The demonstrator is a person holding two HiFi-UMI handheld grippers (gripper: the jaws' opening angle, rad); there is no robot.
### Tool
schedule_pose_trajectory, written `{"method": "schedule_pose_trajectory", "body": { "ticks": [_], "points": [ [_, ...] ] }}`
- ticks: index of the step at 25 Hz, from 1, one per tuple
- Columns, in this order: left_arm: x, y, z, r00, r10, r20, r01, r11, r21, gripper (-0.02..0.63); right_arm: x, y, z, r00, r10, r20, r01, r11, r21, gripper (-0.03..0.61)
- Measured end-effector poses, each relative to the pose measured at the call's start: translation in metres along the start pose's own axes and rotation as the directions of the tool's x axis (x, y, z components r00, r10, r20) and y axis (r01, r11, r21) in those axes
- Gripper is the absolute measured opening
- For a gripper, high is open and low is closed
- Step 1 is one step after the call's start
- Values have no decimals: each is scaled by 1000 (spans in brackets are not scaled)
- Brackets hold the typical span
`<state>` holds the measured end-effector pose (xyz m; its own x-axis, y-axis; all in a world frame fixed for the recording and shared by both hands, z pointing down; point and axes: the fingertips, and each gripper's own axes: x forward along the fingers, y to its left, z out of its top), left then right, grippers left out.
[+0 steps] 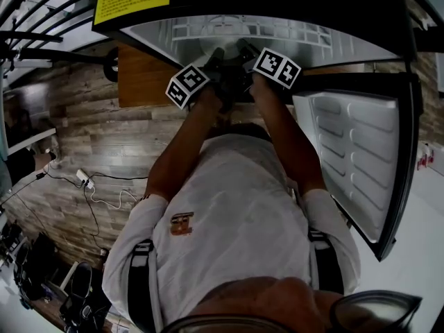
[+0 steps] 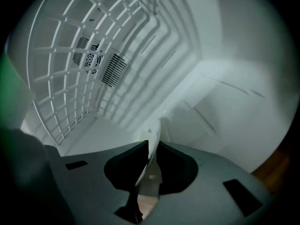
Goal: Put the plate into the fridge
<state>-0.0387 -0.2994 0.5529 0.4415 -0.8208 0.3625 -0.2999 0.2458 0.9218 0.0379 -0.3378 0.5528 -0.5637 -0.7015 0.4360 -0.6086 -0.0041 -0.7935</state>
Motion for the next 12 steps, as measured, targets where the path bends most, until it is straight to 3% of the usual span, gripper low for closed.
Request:
{"method": "schedule_pose_trajectory", "body": {
  "ticks": [4,12],
  "points": [
    [1,-10,7,1000,-22,8,21,999,41,115,3,4,-1,999,-1,-53,-3,997,-72,73],
    [0,-16,16,998,-60,-4,60,987,147,115,-1,11,-19,982,58,-178,-90,980,-180,164]
  ]
}}
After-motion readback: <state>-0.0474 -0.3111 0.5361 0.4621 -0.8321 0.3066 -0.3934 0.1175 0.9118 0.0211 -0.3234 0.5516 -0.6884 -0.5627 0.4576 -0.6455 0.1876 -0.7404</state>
